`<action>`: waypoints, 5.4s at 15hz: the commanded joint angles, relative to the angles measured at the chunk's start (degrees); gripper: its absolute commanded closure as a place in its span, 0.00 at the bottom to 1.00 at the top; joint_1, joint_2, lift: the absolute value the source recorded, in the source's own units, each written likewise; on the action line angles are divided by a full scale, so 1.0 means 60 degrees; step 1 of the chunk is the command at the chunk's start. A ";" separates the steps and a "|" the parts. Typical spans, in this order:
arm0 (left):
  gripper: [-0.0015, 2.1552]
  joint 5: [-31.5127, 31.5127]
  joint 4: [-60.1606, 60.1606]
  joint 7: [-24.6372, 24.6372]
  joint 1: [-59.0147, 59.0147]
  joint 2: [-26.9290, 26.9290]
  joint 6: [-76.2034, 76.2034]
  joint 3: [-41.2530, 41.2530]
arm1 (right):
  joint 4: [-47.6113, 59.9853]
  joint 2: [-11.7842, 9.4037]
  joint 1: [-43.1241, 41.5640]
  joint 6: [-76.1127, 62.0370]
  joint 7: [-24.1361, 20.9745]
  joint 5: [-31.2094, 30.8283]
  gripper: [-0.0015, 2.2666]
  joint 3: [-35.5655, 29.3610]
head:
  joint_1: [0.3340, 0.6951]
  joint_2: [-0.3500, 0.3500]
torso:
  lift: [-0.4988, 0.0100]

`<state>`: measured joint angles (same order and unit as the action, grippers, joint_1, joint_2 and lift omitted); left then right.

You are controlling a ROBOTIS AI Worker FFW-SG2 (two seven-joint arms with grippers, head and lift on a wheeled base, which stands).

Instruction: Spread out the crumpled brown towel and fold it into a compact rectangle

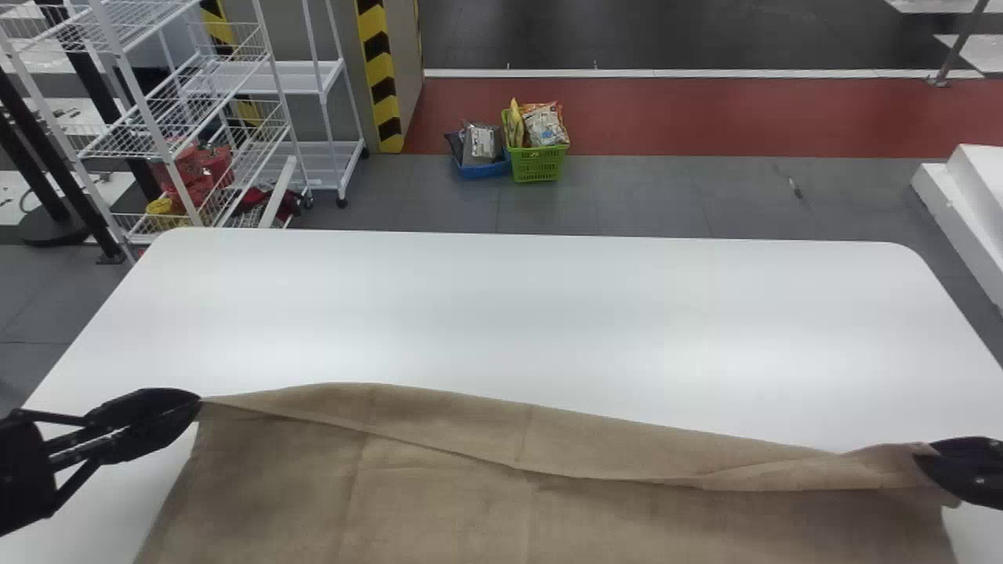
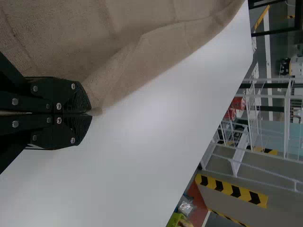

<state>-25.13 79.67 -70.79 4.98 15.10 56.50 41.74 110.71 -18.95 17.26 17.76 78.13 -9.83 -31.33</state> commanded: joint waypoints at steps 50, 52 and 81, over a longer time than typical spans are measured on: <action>0.50 0.0995 0.0300 -0.1444 0.2349 0.0296 0.4242 0.1540 | 0.1294 -0.0138 0.2529 -0.1531 0.0031 -0.0001 0.59 -0.0726 | 1.00 0.59 | 0.73; 0.50 0.0819 0.0300 -0.1415 0.2349 0.0237 0.4271 0.1452 | 0.1279 -0.0109 0.2690 -0.1736 0.0031 -0.0324 0.58 -0.0433 | 1.00 0.60 | 0.73; 0.02 -0.0221 0.0271 -0.0053 0.2379 0.0149 0.4886 0.1452 | 0.1367 -0.0124 0.3657 -0.3757 0.0031 -0.1891 0.45 -0.0316 | 1.00 0.62 | 0.73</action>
<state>-26.58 81.30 -71.51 19.25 15.98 85.95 50.42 119.37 -19.72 39.23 -4.15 78.13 -20.30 -33.03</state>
